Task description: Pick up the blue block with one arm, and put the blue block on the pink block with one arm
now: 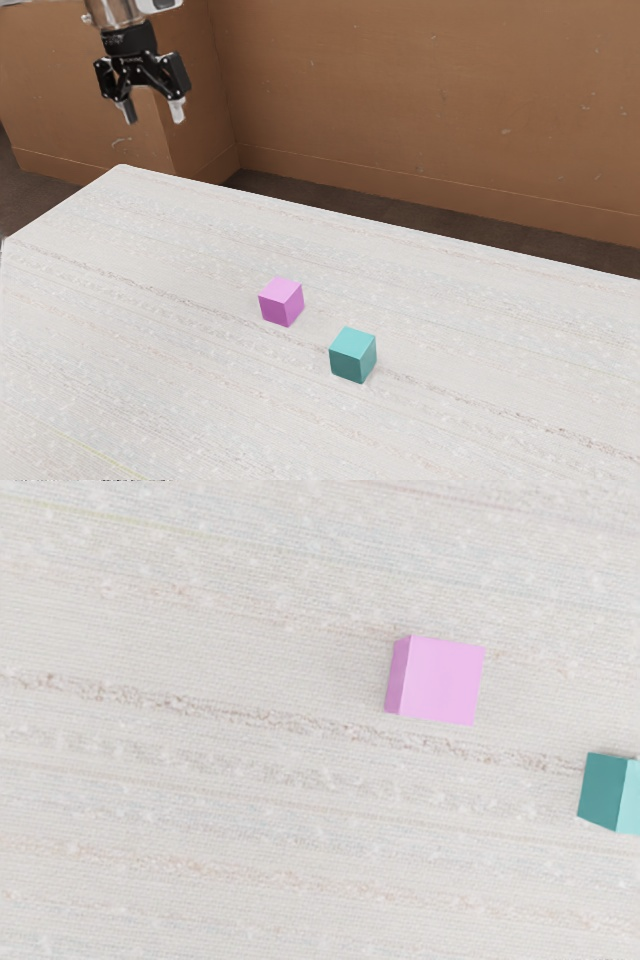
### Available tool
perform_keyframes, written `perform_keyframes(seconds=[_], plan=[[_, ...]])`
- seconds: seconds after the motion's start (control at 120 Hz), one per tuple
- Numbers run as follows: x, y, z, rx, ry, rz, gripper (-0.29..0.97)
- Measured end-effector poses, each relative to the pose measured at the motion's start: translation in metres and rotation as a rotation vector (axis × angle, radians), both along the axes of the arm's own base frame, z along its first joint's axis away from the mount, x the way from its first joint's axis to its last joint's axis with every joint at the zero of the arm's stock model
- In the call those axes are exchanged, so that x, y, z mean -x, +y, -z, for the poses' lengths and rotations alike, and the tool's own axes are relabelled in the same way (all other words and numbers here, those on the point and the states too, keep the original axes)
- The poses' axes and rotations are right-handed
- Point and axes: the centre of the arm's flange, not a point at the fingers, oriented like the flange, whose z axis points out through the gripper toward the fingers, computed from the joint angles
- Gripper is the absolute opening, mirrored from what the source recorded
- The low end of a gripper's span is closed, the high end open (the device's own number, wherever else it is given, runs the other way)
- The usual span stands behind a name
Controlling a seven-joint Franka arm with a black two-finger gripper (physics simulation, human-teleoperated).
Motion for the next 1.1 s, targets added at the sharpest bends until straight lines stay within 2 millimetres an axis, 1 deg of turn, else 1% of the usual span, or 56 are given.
perform_keyframes(seconds=[0.042,0.133,0.15,0.208,0.225,0.242,0.275,0.308,0.35,0.417,0.45,0.492,0.533,0.608,0.675,0.683,0.75,0.792,0.842,0.95,1.042,1.1], plan=[[0.003,0.000,-0.004,0.001,-0.006,0.000,0.68],[0.003,-0.002,-0.006,-0.001,-0.010,0.003,0.68],[0.004,-0.002,-0.010,-0.001,-0.017,0.003,0.68],[0.031,-0.011,-0.063,-0.007,-0.114,0.017,0.68],[0.040,-0.019,-0.079,-0.007,-0.142,0.030,0.68],[0.047,-0.031,-0.092,-0.006,-0.166,0.050,0.68],[0.056,-0.060,-0.108,-0.002,-0.198,0.102,0.68],[0.059,-0.086,-0.115,0.001,-0.218,0.148,0.68],[0.055,-0.115,-0.112,-0.013,-0.219,0.194,0.68],[0.045,-0.181,-0.097,-0.081,-0.211,0.288,0.68],[0.038,-0.205,-0.085,-0.108,-0.203,0.319,0.68],[0.033,-0.223,-0.075,-0.131,-0.199,0.340,0.68],[0.032,-0.238,-0.070,-0.141,-0.199,0.360,0.68],[0.039,-0.277,-0.063,-0.135,-0.189,0.427,0.68],[0.042,-0.303,-0.044,-0.138,-0.147,0.471,0.68],[0.041,-0.305,-0.039,-0.139,-0.137,0.474,0.68],[0.035,-0.315,0.020,-0.152,-0.025,0.477,0.68],[0.033,-0.317,0.055,-0.161,0.036,0.464,0.68],[0.031,-0.315,0.090,-0.159,0.084,0.442,0.68],[0.026,-0.316,0.142,-0.141,0.098,0.417,0.68],[0.010,-0.325,0.183,-0.134,0.066,0.412,0.68],[0.001,-0.333,0.202,-0.129,0.038,0.413,0.68]])
